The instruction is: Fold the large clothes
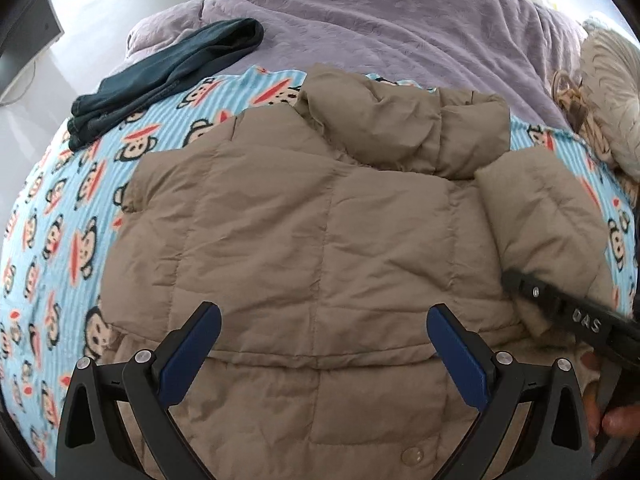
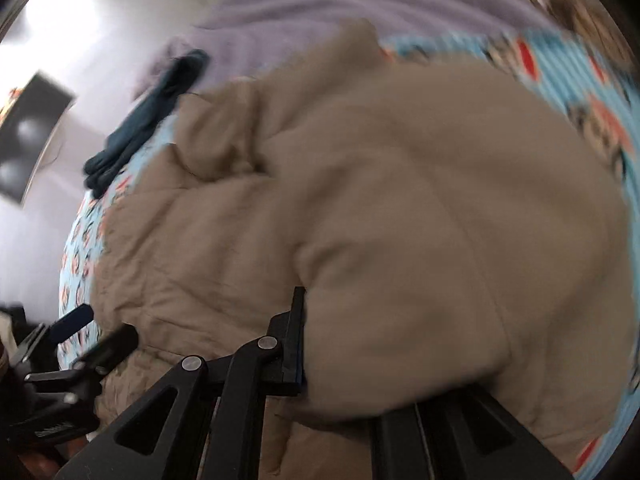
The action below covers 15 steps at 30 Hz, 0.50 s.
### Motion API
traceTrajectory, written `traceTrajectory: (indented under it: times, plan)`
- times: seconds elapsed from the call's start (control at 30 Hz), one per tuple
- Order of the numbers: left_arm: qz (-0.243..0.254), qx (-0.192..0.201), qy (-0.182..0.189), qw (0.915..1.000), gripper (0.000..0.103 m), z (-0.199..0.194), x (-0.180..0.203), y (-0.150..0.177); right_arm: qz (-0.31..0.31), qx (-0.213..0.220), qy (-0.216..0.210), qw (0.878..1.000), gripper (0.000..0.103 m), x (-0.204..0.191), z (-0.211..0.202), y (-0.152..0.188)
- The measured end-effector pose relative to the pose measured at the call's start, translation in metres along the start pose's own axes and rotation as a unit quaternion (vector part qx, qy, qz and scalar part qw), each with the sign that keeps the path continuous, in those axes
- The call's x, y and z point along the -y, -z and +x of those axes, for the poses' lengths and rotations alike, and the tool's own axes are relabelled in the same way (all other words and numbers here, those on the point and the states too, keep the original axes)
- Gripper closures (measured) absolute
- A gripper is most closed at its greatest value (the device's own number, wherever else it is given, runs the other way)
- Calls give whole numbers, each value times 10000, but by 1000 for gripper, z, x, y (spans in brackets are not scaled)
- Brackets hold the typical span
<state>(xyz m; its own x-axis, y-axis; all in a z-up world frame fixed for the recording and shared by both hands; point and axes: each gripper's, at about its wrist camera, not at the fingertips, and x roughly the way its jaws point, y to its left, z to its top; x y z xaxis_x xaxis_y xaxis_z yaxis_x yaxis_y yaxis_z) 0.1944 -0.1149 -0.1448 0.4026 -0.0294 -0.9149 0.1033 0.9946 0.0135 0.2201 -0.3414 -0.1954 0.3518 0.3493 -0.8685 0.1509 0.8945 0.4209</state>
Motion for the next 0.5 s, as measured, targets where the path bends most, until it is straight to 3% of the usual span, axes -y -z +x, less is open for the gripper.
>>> traceTrajectory:
  times: [0.03,0.07,0.1,0.13,0.17,0.33,0.37,0.4,0.47,0.5]
  plan:
    - [-48,19,93,9999,0,1,-2,-1,111,-4,-74,9999,85,4,-3,1]
    - [-78,22,144,9999,0,1,-2,-1,202,-17,-149,9997,71,7,-10,4]
    - [-141,14,232,9996,0,3,-5,-2,277,-24,-189,9994,44,11,-18,5]
    - [-224,8,310,9993,0,5,-9,-4,356,32,-253,9990,31,15,-28,6]
    - [-302,6,383,9988,0,6,-12,-4,476,194,-396,9979,26,18,-42,8]
    - [-633,7,770,9950,0,11,-29,-10,1635,717,-761,9810,27,67,-77,11]
    - [-644,15,780,9949,0,11,-30,-10,1935,777,-834,9745,38,79,-78,8]
    - [-635,17,755,9951,0,11,-32,-11,2116,806,-842,9704,63,86,-76,5]
    - [-564,-36,715,9958,0,13,-34,-11,2115,827,-830,9703,87,88,-72,-3]
    - [-551,-42,756,9956,0,13,-35,-11,1998,827,-841,9727,89,85,-72,-6]
